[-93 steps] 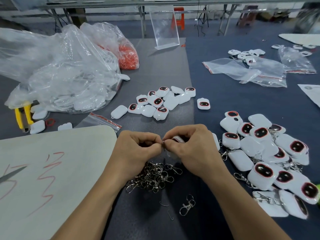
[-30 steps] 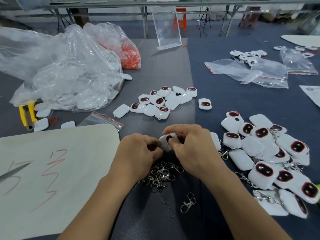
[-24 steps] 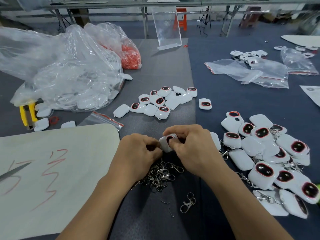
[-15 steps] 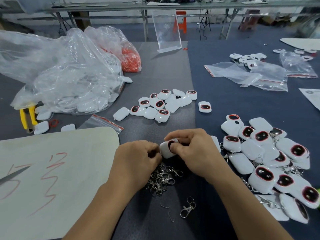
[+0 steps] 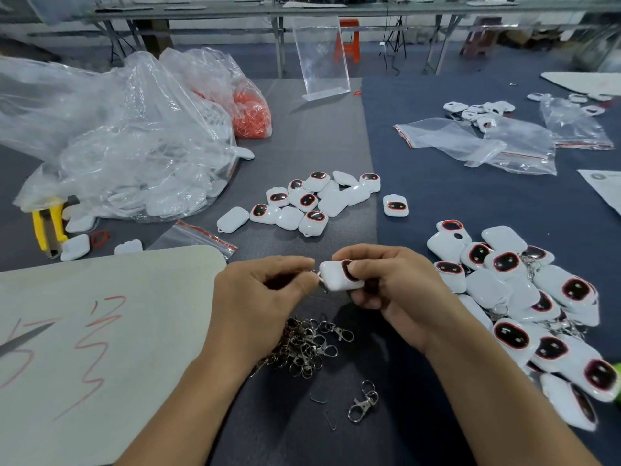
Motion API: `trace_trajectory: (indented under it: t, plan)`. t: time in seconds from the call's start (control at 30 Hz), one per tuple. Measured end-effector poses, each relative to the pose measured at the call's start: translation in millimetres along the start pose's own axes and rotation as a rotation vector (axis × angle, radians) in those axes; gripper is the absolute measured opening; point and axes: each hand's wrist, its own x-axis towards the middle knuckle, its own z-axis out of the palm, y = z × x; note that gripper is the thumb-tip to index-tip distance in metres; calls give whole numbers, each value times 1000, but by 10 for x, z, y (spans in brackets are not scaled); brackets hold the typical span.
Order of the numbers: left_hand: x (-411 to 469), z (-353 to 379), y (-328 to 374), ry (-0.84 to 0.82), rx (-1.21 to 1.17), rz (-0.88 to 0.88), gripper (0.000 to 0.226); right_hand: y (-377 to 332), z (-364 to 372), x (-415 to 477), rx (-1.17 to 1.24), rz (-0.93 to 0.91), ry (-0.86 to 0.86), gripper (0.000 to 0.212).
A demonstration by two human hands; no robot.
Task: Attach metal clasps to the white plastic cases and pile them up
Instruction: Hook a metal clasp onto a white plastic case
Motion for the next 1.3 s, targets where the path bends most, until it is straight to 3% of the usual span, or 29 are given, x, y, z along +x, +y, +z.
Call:
trace_trajectory:
  t: [0.2, 0.37, 0.6, 0.77, 0.87, 0.93, 1.03, 1.17, 1.23, 1.3]
  plan:
    - [28, -14, 29, -76, -136, 18, 1, -17, -4, -38, 58, 11, -59, 26]
    - [5, -38, 25, -133, 31, 135, 6, 6, 34, -48, 61, -27, -15, 25]
    - [-28, -55, 30, -42, 306, 238, 9, 45, 99, -35, 131, -31, -13, 25]
    - [22, 22, 53, -94, -168, -85, 18, 31, 100, -29, 234, 8, -52, 34]
    - [31, 47, 88, -150, -290, -162, 25, 27, 102, -41, 232, -4, -57, 36]
    - [35, 20, 82, -115, -202, -90, 26, 23, 113, -62, 217, -38, -40, 32]
    - [10, -40, 73, -70, 114, 109, 9, 20, 168, -96, 140, -148, 21, 22]
    - [-19, -63, 59, -39, 565, 286, 26, 69, 296, -147, 37, -297, 88, 16]
    - [-18, -78, 57, -4, 620, 281, 26, 80, 342, -153, 28, -315, 91, 15]
    - [-26, -54, 70, 21, 452, 183, 11, 60, 332, -144, 54, -284, 90, 15]
